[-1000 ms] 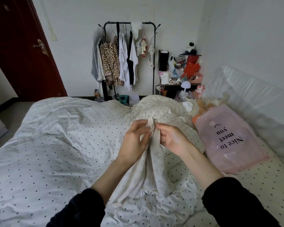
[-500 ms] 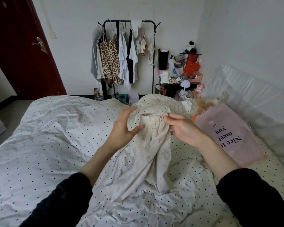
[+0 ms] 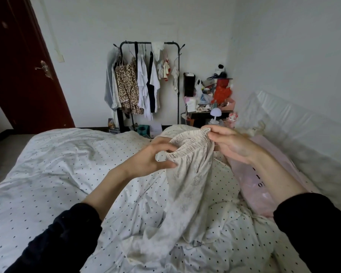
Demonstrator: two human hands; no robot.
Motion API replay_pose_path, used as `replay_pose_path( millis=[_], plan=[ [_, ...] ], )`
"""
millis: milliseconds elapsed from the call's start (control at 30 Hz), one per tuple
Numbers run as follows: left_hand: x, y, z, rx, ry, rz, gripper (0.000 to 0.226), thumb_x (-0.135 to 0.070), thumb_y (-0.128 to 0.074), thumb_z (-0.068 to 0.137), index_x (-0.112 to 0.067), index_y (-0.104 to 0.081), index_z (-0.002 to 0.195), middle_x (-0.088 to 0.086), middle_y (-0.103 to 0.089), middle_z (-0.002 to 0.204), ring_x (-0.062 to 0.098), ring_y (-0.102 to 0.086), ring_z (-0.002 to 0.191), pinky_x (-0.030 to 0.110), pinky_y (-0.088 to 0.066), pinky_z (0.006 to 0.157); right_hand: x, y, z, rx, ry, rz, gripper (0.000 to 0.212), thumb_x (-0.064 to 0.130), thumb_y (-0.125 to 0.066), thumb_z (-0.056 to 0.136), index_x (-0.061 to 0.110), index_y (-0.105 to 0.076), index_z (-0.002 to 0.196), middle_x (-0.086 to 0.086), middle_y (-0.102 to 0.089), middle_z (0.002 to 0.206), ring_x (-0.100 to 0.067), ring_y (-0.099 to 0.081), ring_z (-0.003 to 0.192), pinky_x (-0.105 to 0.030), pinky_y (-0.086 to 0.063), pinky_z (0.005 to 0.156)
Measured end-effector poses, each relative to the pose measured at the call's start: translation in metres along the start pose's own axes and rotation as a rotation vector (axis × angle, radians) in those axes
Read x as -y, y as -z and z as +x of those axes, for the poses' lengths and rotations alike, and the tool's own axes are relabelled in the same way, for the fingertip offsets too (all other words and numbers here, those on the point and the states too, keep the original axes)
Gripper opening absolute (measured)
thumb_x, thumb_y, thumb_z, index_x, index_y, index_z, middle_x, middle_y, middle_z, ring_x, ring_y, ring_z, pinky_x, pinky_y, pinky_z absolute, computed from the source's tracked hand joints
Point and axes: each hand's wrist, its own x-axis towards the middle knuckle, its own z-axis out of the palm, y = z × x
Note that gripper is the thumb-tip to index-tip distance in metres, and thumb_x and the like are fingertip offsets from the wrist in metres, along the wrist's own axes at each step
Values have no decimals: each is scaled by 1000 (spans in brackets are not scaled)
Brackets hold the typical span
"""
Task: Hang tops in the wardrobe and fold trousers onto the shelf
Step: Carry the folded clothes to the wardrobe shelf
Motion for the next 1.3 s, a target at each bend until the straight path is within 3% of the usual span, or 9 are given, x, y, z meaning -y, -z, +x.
replay_pose_path(
  millis=[200, 400, 467, 567, 667, 733, 1033, 1167, 1300],
  plan=[
    [-5, 8, 7, -206, 82, -50, 22, -11, -67, 85, -29, -56, 79, -13, -60, 92, -4, -51, 70, 10, -37, 66, 5, 4, 8, -135, -16, -271, 29, 19, -50, 96, 10, -59, 122, -6, -61, 122, -19, -55, 115, -40, -38, 105],
    [-49, 77, 60, -378, 68, -42, 24, -10, -59, 90, -17, -45, 108, 1, -50, 77, 3, -47, 56, 15, -40, 50, 89, 8, 44, -381, 173, -582, 29, 23, -50, 98, 3, -65, 86, -17, -67, 93, -27, -62, 87, -30, -45, 80],
    [-74, 111, 89, -475, 56, -26, 42, -12, -61, 90, -14, -39, 126, 1, -46, 78, 6, -47, 62, 15, -41, 55, 127, 17, 57, -478, 252, -539, 21, 22, -54, 96, 17, -67, 80, -2, -64, 76, -15, -54, 73, -24, -41, 72],
    [-118, 160, 122, -554, 12, 97, 44, -13, -64, 88, -7, -49, 128, 2, -50, 80, 13, -49, 74, 28, -44, 70, 187, 30, 71, -577, 378, -461, 25, 21, -59, 93, 6, -69, 110, -4, -68, 103, -12, -56, 90, -17, -44, 82],
    [-167, 200, 141, -609, -27, 164, 6, -13, -65, 86, -8, -62, 87, 5, -55, 77, 16, -51, 70, 24, -42, 61, 243, 35, 70, -609, 472, -370, 31, 17, -58, 94, 3, -62, 121, -3, -59, 103, -10, -54, 72, -2, -38, 47],
    [-206, 227, 149, -669, -88, 161, 22, -13, -67, 85, -16, -56, 67, 0, -54, 68, 12, -50, 64, 19, -40, 55, 286, 38, 65, -650, 562, -330, 32, 19, -57, 95, 8, -60, 125, 0, -60, 106, -9, -53, 66, -4, -31, 40],
    [-311, 282, 163, -942, -333, 327, 37, -24, -66, 85, -10, -41, 62, 2, -34, 61, 15, -28, 58, 25, -21, 46, 398, 53, 33, -716, 821, -267, 35, 24, -57, 95, 14, -59, 128, 4, -59, 121, -9, -50, 107, -20, -33, 90],
    [-331, 284, 160, -913, -352, 273, 38, -31, -70, 82, -4, -50, 65, 3, -47, 64, 17, -43, 63, 31, -35, 56, 413, 58, 25, -788, 885, -322, 30, 23, -53, 95, -3, -66, 101, -1, -47, 82, -9, -40, 69, -23, -31, 65],
    [-351, 284, 157, -873, -370, 193, 28, -36, -68, 83, -9, -63, 84, 6, -67, 91, 22, -63, 91, 36, -53, 82, 429, 59, 10, -835, 949, -366, 27, 21, -48, 97, 1, -61, 86, -4, -40, 76, -15, -33, 73, -26, -26, 63]
  ],
)
